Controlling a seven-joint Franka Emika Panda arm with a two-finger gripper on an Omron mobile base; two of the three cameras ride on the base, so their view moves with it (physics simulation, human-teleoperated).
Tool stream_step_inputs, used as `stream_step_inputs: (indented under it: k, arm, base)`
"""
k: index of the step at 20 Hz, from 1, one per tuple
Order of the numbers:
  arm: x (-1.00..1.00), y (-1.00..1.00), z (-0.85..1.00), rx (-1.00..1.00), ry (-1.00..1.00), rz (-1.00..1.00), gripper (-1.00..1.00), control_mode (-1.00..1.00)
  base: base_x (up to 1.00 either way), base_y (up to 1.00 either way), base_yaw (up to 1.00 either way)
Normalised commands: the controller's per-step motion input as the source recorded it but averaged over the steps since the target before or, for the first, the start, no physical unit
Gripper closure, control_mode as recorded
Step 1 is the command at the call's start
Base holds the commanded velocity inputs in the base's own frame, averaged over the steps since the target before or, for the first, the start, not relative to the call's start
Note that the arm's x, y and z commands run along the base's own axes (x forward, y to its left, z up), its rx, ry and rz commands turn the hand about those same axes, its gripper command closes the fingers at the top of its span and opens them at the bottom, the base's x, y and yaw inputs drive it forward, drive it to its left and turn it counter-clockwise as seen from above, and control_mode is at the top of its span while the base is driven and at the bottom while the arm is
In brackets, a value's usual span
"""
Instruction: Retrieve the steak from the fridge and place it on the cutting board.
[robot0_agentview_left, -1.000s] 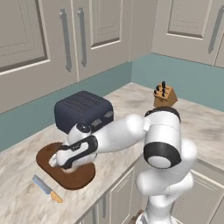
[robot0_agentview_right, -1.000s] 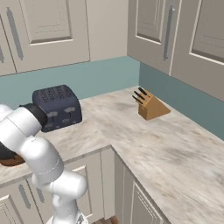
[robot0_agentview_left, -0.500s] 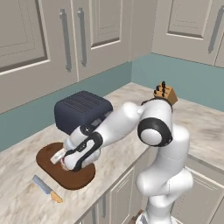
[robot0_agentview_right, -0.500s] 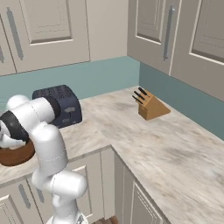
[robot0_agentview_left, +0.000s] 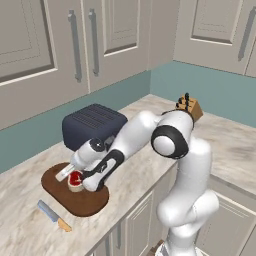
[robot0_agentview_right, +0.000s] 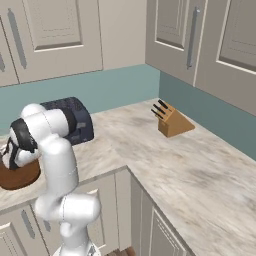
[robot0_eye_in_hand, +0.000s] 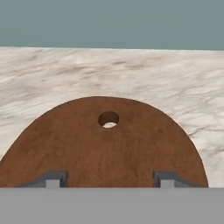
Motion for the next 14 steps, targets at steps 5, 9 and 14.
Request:
stream_step_inputs:
  k: [5,9,14]
  arm:
    - [-0.54,0.0,0.89,0.05,0.0,0.0,-1.0,-1.0]
    - [-1.0,-0.1,1.0,0.13,0.0,0.0,-1.0,-1.0]
    - [-1.0,-0.21,1.0,0.12,0.03,0.0,-1.0,-1.0]
  base:
    - [0.0,0.0,0.0]
    - [0.0,0.0,0.0]
    - [0.0,0.0,0.0]
